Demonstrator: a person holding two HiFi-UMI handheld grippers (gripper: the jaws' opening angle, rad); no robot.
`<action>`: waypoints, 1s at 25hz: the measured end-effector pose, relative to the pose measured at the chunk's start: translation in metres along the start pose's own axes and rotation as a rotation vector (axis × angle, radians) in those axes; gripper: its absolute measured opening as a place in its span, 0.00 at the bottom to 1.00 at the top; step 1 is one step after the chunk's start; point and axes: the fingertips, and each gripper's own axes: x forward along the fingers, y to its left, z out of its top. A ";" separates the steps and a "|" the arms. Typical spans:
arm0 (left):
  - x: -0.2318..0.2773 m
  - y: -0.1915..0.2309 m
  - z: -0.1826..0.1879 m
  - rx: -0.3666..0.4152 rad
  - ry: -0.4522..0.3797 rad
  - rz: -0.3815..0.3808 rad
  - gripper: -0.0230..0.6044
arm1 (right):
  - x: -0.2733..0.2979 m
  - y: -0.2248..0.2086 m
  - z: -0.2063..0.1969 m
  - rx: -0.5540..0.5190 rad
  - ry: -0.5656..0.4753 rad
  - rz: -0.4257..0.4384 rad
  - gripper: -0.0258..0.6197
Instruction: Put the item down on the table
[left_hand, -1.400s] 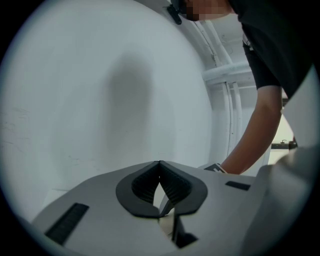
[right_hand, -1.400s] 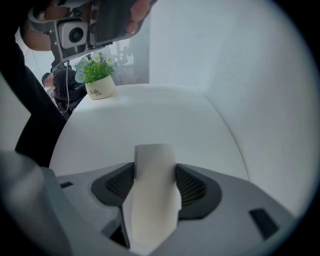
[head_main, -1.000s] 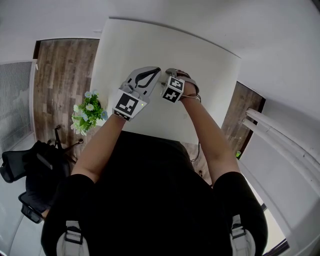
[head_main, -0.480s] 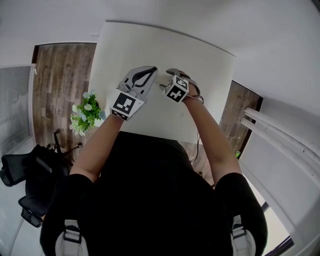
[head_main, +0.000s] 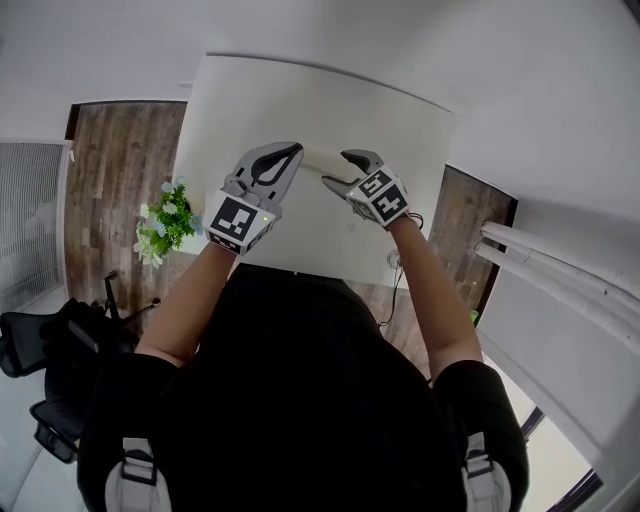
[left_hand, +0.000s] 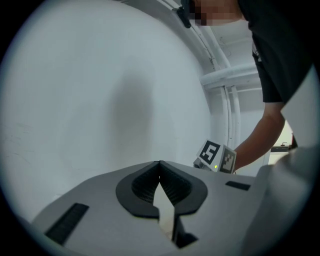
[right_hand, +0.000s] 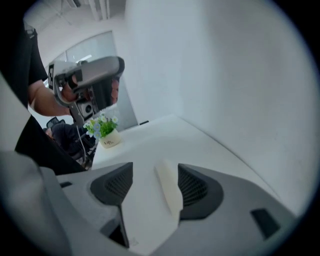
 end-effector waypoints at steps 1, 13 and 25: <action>-0.002 -0.005 0.001 -0.003 0.008 0.000 0.03 | -0.011 0.004 0.006 0.011 -0.039 0.000 0.48; -0.024 -0.056 0.038 0.016 -0.043 0.005 0.03 | -0.139 0.055 0.074 0.026 -0.522 -0.108 0.35; -0.035 -0.097 0.077 0.055 -0.118 -0.015 0.03 | -0.211 0.077 0.094 0.008 -0.747 -0.206 0.07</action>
